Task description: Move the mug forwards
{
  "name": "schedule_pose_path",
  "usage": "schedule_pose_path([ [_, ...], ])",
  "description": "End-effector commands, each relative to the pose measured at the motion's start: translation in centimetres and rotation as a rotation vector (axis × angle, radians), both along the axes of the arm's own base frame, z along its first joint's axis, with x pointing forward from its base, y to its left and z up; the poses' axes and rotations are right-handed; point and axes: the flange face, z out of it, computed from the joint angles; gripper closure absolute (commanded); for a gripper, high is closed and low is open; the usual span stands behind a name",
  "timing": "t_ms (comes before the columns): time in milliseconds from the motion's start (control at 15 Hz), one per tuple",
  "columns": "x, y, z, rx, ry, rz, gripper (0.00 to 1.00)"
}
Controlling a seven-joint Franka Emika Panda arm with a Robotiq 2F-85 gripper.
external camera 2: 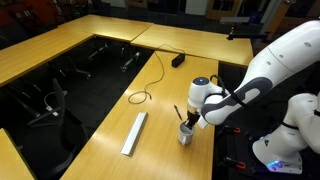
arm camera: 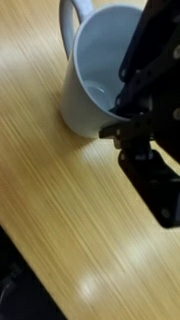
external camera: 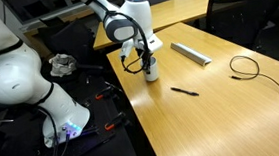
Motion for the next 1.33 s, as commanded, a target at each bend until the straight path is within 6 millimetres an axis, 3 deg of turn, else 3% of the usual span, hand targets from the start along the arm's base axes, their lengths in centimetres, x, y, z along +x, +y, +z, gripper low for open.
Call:
schedule_pose_path([
  [0,-1.2,0.9,0.5,-0.014,-0.044,0.047,0.97],
  [400,-1.7,1.3,0.1,-0.016,-0.056,0.06,0.97],
  [467,-1.7,1.3,0.1,-0.016,-0.058,0.057,0.64],
  [533,-1.7,1.3,0.2,-0.014,-0.058,0.062,0.63],
  [667,-1.7,1.5,0.3,0.002,-0.037,0.069,0.5],
  [1067,-2.2,1.8,0.2,0.029,0.033,0.081,0.04],
  [1267,-2.3,1.7,0.1,0.033,0.025,0.063,0.0],
])
